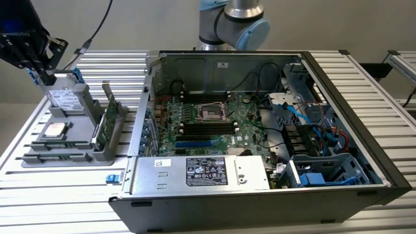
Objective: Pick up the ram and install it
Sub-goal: 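Reach for the ram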
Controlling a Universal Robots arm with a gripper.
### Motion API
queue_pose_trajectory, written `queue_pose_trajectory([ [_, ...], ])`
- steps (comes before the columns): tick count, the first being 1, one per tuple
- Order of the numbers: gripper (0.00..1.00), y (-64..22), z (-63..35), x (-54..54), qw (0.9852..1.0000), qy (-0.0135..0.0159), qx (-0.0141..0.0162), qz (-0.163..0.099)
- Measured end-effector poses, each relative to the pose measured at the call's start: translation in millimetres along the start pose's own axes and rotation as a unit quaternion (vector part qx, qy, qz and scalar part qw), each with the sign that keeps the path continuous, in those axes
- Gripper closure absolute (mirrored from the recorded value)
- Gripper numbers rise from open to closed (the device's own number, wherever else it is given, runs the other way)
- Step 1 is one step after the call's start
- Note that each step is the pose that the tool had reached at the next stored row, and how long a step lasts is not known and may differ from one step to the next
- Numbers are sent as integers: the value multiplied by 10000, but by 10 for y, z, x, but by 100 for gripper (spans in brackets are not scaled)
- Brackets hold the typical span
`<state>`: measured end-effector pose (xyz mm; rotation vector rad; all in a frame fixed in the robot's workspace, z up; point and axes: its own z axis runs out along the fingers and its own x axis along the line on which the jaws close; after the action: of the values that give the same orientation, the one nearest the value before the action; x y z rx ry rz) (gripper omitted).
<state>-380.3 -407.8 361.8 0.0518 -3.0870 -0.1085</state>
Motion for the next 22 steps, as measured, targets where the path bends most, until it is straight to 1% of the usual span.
queue_pose_trajectory([
  [8,90,-110,8,65,10000,3,2,-37],
  [13,90,-180,19,89,10000,7,3,-65],
  [15,90,-223,25,104,10000,10,4,-82],
  [18,90,-265,33,118,9999,13,5,-101],
  [21,90,-305,48,123,9999,22,6,-124],
  [22,90,-308,56,123,9999,22,5,-131],
])
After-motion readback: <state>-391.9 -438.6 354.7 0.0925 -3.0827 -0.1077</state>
